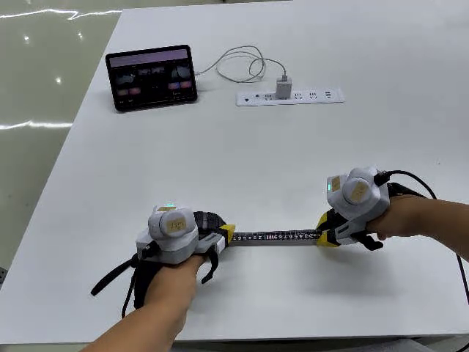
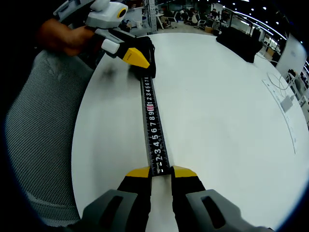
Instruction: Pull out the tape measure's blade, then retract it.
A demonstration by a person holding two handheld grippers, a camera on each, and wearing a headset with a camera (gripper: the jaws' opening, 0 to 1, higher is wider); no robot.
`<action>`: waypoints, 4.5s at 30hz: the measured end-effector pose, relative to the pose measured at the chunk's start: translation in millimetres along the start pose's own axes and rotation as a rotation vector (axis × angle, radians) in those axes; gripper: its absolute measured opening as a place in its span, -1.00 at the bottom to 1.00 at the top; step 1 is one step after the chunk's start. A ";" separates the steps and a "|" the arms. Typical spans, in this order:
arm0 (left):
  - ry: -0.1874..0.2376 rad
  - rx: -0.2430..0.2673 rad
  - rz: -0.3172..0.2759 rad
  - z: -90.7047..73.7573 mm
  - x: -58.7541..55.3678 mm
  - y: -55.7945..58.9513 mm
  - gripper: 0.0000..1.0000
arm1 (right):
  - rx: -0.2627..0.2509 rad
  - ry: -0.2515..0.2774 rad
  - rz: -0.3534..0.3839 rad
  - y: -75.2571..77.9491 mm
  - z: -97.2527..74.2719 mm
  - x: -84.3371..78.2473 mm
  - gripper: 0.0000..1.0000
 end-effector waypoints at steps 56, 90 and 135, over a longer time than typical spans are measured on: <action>-0.005 -0.005 -0.004 -0.6 -0.3 0.3 0.23 | 0.008 0.060 -0.016 -6.6 23.1 30.2 -0.77; -0.009 -0.005 -0.015 -0.7 -0.2 0.1 0.23 | 0.013 0.090 -0.015 -8.1 32.0 44.8 -0.77; -0.025 -0.020 -0.038 -1.1 -0.6 -1.0 0.21 | 0.040 0.128 -0.003 -8.0 44.5 66.6 -0.78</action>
Point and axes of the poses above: the centre of the closed fingertips' face, and the gripper's own axes: z roughly forward along the fingers, y roughly to its right, x roughly out of its top, the point moved 3 cm from there along -z, roughly backward along the fingers, and after that the axes turned 4 degrees about y, right-handed, at the moved point
